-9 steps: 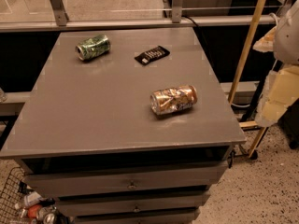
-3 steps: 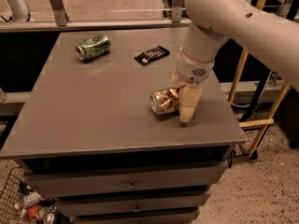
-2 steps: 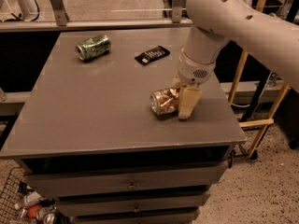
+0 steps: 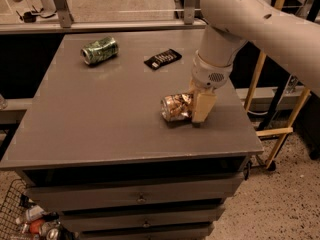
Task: Move orange can near rxbar chocolate
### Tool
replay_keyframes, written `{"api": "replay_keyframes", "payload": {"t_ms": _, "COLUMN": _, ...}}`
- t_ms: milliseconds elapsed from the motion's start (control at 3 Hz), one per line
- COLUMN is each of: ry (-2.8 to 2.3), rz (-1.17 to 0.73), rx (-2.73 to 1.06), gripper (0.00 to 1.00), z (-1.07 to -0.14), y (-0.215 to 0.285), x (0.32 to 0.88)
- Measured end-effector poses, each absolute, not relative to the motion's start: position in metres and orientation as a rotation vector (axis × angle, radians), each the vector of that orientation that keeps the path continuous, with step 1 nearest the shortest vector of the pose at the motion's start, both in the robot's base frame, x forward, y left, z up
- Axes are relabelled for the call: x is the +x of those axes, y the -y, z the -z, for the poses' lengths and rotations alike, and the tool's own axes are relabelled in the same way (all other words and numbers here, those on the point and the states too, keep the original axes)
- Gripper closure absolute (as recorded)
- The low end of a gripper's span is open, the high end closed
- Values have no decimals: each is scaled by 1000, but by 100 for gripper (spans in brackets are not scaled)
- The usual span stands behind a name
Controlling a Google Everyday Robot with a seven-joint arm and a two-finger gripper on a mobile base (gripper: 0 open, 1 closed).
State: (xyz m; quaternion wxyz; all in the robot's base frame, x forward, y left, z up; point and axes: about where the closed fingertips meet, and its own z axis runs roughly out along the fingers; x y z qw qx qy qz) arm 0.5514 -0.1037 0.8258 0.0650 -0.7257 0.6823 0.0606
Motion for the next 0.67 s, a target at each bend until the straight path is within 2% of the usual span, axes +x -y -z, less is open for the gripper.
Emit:
{"api": "replay_keyframes", "payload": {"t_ms": 333, "ry": -2025, "rz": -110, "rx": -2115, "gripper": 100, "z": -863, "y": 109, "x": 562}}
{"api": "replay_keyframes", "payload": {"t_ms": 667, "ry": -1995, "rz": 0, "rx": -1999, "gripper": 100, "z": -910, "y": 119, "x": 578}}
